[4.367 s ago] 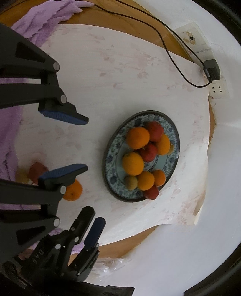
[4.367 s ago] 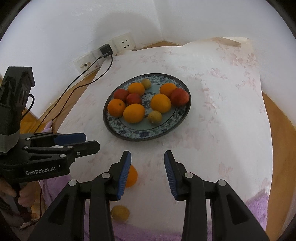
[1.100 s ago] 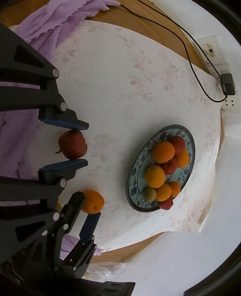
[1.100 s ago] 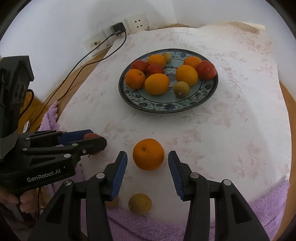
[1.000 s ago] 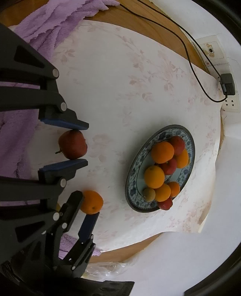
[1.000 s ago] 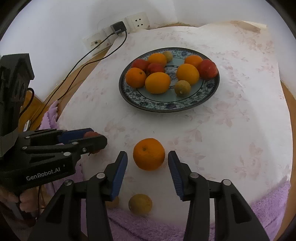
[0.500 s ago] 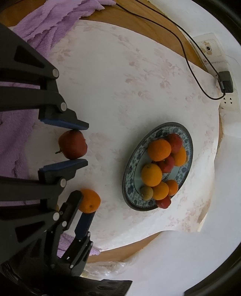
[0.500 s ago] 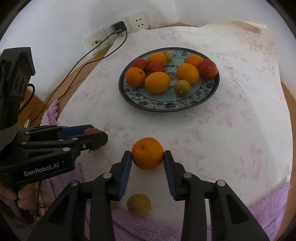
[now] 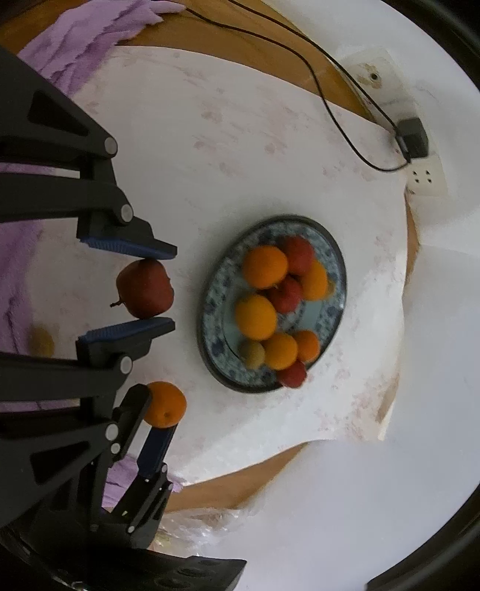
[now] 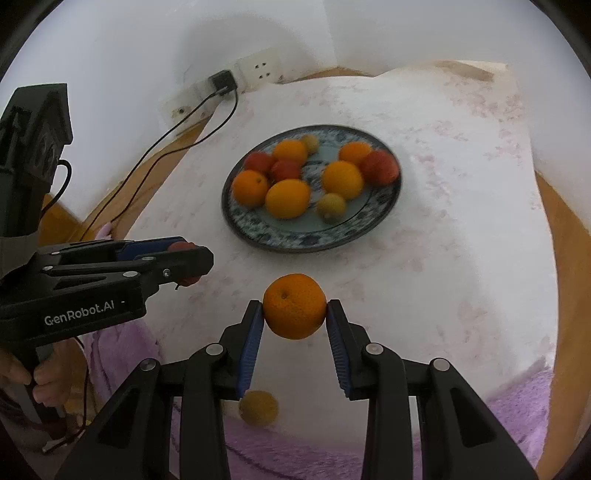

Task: Organize fruits
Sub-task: 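Carry the red apple and orange over the plate and lower them onto it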

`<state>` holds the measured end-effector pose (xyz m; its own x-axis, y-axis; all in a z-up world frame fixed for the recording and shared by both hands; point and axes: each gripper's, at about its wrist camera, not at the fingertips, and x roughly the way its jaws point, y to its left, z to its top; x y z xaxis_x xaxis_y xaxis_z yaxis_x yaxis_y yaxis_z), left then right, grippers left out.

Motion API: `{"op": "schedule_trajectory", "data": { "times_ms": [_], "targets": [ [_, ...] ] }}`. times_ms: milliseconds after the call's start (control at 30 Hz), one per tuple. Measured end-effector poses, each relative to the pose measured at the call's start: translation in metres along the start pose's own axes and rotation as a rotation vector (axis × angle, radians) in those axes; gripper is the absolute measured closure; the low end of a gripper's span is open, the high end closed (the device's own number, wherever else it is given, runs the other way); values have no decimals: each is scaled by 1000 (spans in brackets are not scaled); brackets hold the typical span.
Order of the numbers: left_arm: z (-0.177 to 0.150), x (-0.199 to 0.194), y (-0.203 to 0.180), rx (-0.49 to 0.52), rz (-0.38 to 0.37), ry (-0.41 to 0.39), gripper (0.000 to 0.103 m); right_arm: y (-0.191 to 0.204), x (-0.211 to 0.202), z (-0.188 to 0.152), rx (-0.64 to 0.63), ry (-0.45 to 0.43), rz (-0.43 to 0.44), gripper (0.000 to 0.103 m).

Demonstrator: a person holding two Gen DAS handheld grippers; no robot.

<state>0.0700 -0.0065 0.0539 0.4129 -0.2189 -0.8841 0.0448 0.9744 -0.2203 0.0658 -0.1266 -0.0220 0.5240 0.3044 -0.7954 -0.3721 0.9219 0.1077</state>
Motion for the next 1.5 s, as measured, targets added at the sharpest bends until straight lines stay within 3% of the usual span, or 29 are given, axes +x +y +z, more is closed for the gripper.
{"op": "schedule_trajectory", "data": {
  "times_ms": [667,1500],
  "targets": [
    [36,29,-12,37,-24,-6,69,-40,1,40,53,-62,-49,67],
    [46,58,-17,115,-51,4,69,-45,35,65,24,-47,-70,67]
  ]
}}
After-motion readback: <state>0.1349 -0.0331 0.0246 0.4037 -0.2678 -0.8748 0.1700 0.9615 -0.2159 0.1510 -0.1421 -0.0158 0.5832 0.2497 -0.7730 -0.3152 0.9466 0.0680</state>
